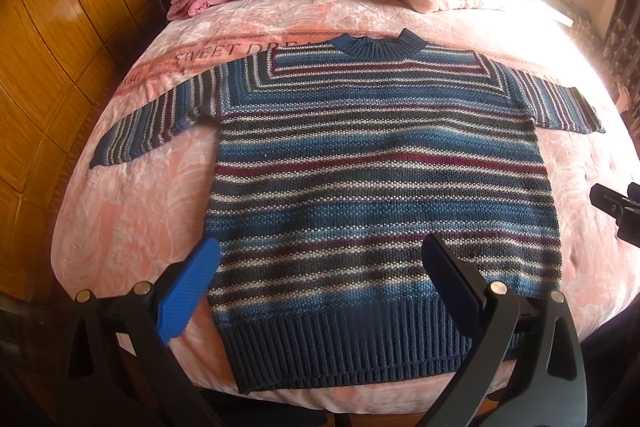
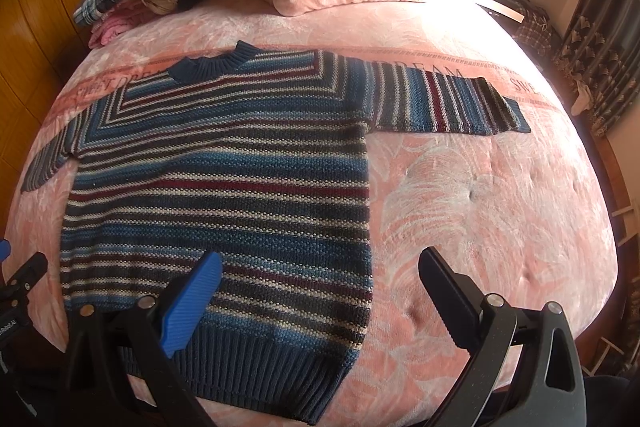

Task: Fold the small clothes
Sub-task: 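Move the right tool to the sweater's sleeve cuff and grasp it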

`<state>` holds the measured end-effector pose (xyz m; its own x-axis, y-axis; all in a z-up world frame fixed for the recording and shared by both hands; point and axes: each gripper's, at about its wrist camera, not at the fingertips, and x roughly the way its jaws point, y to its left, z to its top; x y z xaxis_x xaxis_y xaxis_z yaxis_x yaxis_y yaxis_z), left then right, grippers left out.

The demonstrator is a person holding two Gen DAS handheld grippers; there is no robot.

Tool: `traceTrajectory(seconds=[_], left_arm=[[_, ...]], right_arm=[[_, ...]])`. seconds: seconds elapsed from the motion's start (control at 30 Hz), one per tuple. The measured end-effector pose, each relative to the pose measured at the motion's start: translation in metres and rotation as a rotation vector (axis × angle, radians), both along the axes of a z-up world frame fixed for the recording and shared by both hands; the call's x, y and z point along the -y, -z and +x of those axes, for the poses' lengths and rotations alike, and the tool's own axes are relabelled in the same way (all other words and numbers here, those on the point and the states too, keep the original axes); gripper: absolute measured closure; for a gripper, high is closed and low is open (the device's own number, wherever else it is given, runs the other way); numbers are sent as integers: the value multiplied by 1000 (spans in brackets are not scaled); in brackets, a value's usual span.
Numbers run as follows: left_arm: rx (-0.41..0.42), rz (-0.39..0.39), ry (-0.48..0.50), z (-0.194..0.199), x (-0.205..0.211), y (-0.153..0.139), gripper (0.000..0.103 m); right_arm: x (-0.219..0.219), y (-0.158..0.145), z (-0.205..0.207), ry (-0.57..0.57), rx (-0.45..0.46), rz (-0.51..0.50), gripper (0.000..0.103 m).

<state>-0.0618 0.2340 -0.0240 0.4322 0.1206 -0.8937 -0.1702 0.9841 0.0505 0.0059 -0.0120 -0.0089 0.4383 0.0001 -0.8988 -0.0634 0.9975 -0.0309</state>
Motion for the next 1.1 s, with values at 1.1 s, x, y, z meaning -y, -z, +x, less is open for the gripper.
traceTrajectory(seconds=[1.1], left_arm=[[50,-43,17,264,179,59,3]], right_arm=[[410,129,281,492,-187,258,20]])
